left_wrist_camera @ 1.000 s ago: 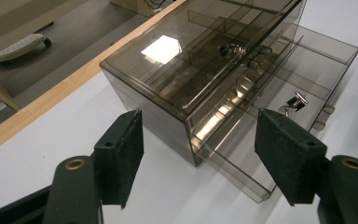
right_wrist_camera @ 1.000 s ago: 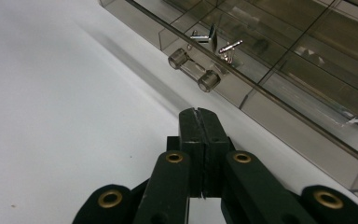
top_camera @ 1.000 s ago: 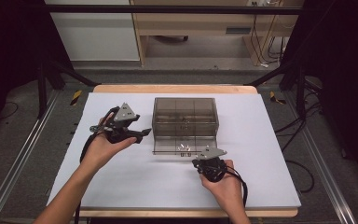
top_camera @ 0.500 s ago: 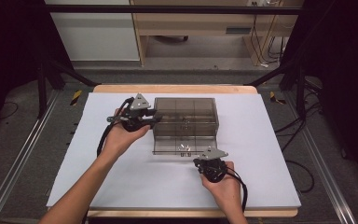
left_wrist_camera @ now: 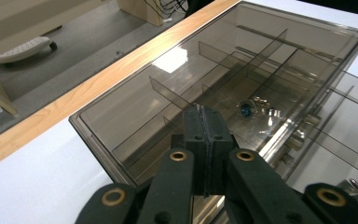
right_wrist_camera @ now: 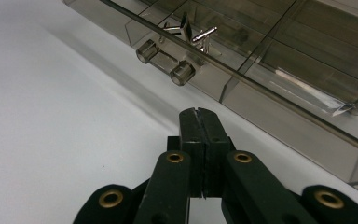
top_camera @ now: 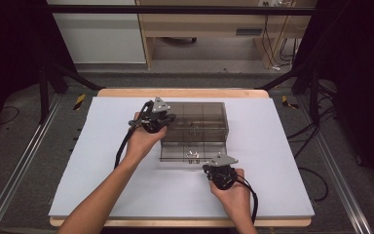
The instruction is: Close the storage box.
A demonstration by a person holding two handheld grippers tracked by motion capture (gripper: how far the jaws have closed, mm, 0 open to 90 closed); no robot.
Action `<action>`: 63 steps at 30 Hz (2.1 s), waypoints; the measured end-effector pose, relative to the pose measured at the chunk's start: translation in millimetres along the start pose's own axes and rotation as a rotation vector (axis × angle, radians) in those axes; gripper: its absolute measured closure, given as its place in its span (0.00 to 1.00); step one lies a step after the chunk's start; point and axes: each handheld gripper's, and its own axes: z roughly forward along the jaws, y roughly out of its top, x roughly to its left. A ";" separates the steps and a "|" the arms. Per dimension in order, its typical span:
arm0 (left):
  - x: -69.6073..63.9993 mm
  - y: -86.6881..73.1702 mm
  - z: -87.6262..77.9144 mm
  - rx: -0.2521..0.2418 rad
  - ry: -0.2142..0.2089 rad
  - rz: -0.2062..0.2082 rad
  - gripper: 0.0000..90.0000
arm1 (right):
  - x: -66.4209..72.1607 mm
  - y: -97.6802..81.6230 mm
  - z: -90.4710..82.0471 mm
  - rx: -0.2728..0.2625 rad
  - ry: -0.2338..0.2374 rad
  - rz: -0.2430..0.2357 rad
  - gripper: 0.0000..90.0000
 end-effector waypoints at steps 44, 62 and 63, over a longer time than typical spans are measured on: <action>-3.3 -4.3 10.9 0.030 -0.020 -0.016 1.00 | -34.2 34.8 31.2 -0.080 -0.072 0.040 1.00; -5.0 -4.7 11.0 0.022 -0.021 -0.012 1.00 | -42.1 41.8 41.6 -0.088 -0.079 0.071 1.00; -5.1 -4.7 11.0 0.022 -0.021 -0.012 1.00 | -42.9 41.7 42.4 -0.092 -0.081 0.065 1.00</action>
